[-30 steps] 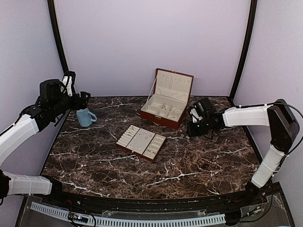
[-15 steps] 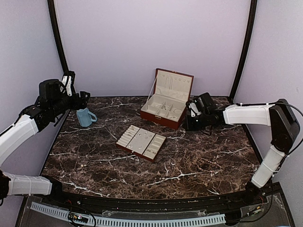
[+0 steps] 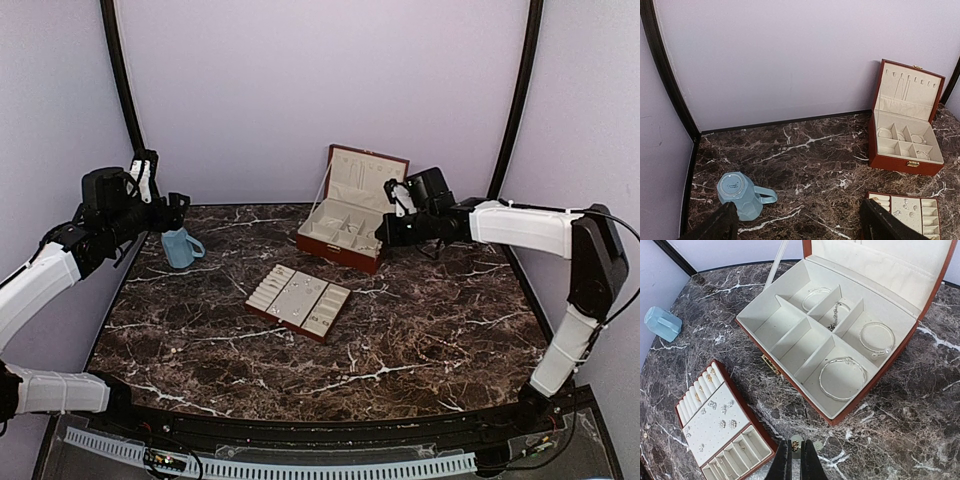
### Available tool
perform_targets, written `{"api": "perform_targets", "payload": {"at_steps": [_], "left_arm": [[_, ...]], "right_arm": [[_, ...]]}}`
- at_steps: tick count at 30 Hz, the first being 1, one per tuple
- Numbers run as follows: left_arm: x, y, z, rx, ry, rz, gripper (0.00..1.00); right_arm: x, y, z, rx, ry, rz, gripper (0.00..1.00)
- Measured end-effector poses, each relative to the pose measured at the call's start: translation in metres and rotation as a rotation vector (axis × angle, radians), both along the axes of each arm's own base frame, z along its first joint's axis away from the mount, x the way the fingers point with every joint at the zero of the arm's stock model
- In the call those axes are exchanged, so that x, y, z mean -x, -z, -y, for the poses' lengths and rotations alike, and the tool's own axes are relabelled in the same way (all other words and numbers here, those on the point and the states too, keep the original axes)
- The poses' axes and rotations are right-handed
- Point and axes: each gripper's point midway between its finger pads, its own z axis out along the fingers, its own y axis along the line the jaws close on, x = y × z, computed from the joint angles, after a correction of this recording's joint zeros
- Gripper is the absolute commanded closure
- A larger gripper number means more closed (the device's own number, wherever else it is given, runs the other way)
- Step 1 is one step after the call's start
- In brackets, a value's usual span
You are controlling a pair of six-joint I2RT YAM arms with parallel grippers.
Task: Organize the mixed jewelry
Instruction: Pick up the bracelet from the center of the board, then place the bracelet in the bracelet compartment.
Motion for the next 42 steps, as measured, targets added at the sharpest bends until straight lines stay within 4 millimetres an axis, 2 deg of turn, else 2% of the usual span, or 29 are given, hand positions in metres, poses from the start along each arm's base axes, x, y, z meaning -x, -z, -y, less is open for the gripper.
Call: {"api": "perform_targets", "payload": {"at_steps": [9, 19, 24, 31, 42], "left_arm": [[0.0, 0.0, 0.0, -0.001, -0.001, 0.0, 0.13], [0.0, -0.001, 0.0, 0.0, -0.001, 0.003, 0.13], [0.001, -0.003, 0.0, 0.001, 0.0, 0.007, 0.13], [0.002, -0.004, -0.001, 0.002, -0.001, 0.012, 0.13], [0.003, -0.005, -0.001, 0.003, -0.001, 0.015, 0.13]], "right_arm": [[-0.024, -0.016, -0.007, 0.016, -0.022, 0.054, 0.96], [-0.058, -0.017, -0.011, 0.047, -0.045, 0.085, 0.96], [-0.076, -0.013, -0.014, 0.065, -0.067, 0.091, 0.96], [-0.093, 0.003, -0.028, 0.08, -0.127, 0.08, 0.95], [-0.099, 0.015, -0.052, 0.047, -0.24, 0.073, 0.95]]}}
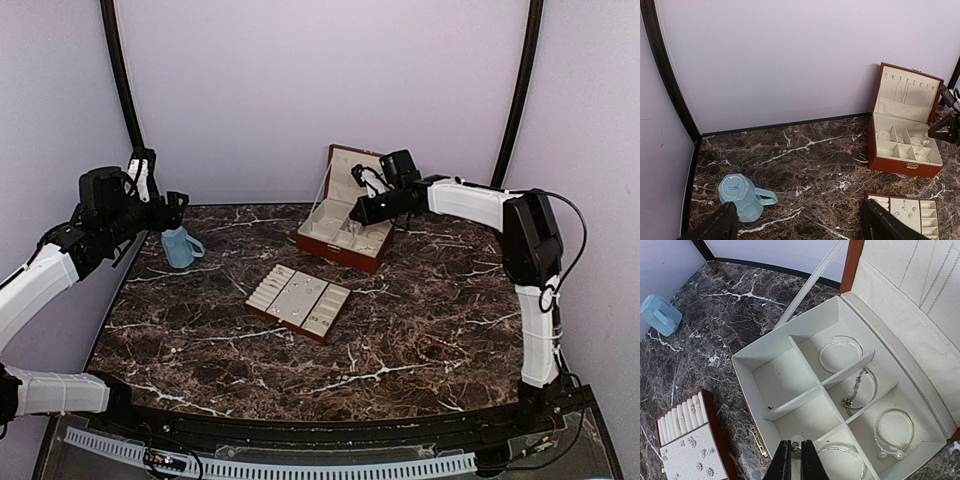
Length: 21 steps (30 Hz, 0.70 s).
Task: Organize the mixed jewelry
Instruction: Place the bracelet in the bracelet compartment.
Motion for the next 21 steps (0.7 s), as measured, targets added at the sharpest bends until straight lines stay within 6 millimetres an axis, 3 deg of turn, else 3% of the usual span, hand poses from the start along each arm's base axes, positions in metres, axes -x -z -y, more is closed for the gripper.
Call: {"api": "perform_targets", "payload": {"at_steps": [14, 21], "left_arm": [[0.001, -0.002, 0.0, -0.002, 0.001, 0.006, 0.13], [0.001, -0.002, -0.001, -0.004, -0.001, 0.007, 0.13]], "right_arm": [[0.005, 0.017, -0.014, -0.017, -0.097, -0.021, 0.94], [0.005, 0.014, -0.02, -0.028, -0.138, -0.003, 0.94]]}}
